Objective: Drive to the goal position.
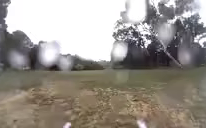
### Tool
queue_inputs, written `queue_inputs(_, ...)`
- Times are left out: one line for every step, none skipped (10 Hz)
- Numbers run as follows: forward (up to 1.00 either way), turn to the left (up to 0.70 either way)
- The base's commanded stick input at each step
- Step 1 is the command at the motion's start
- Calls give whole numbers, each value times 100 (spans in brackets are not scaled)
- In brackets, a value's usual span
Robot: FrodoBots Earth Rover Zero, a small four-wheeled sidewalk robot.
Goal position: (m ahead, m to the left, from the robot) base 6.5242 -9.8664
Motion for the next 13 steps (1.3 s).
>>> queue_inputs(100,-40)
queue_inputs(100,-40)
queue_inputs(100,-40)
queue_inputs(100,-40)
queue_inputs(100,-40)
queue_inputs(100,-40)
queue_inputs(100,-9)
queue_inputs(100,-8)
queue_inputs(100,-7)
queue_inputs(100,-5)
queue_inputs(100,-4)
queue_inputs(100,-3)
queue_inputs(100,-1)
